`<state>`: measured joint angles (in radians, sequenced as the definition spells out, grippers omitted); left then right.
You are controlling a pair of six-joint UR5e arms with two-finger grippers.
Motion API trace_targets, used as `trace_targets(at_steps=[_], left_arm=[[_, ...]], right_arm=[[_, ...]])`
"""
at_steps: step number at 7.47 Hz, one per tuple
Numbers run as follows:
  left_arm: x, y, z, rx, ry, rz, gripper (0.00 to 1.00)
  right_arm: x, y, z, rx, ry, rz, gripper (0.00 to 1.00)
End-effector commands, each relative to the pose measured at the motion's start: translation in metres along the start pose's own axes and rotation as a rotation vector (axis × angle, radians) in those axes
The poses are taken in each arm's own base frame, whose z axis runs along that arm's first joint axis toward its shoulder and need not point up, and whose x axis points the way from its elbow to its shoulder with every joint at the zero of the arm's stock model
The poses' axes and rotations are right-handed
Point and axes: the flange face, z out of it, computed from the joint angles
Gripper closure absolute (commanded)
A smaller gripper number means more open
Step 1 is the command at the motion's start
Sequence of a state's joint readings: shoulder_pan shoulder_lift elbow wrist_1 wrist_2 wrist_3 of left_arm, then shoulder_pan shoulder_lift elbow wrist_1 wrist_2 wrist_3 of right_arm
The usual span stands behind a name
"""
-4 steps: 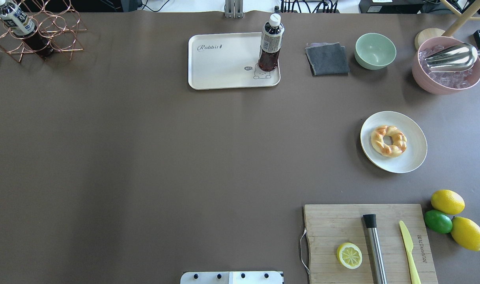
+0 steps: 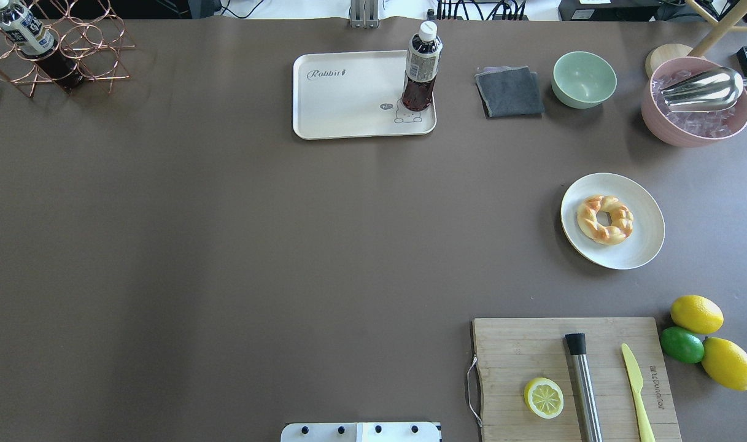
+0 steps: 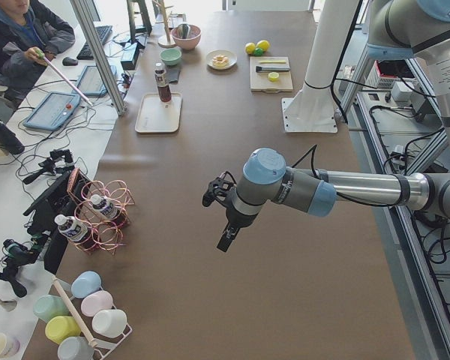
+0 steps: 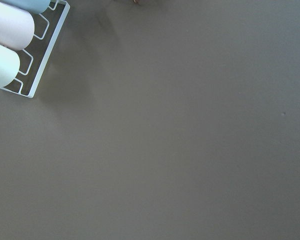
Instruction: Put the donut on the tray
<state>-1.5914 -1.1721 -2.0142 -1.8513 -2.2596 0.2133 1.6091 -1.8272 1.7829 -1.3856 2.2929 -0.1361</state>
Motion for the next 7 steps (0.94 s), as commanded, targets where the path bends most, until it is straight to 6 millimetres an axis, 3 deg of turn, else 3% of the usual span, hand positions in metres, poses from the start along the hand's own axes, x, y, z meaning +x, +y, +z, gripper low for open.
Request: trace_targets(at_steps=[1, 3, 7], left_arm=[[0.0087, -0.0049, 0.0087, -0.019, 0.015, 0.03, 0.03], [0.0182, -0.0097, 0.0167, -0.036, 0.032, 0.058, 0.03], [0.0178, -0.0081, 0.0166, -0.037, 0.032, 0.056, 0.02]], right_arm=[[-0.0044, -0.0008, -0.0002, 0.006, -0.044, 0.075, 0.0], [-0.0054, -0.0018, -0.0009, 0.011, -0.041, 0.057, 0.0], [-0.0064, -0.0012, 0.0026, 0.037, -0.031, 0.025, 0.0]])
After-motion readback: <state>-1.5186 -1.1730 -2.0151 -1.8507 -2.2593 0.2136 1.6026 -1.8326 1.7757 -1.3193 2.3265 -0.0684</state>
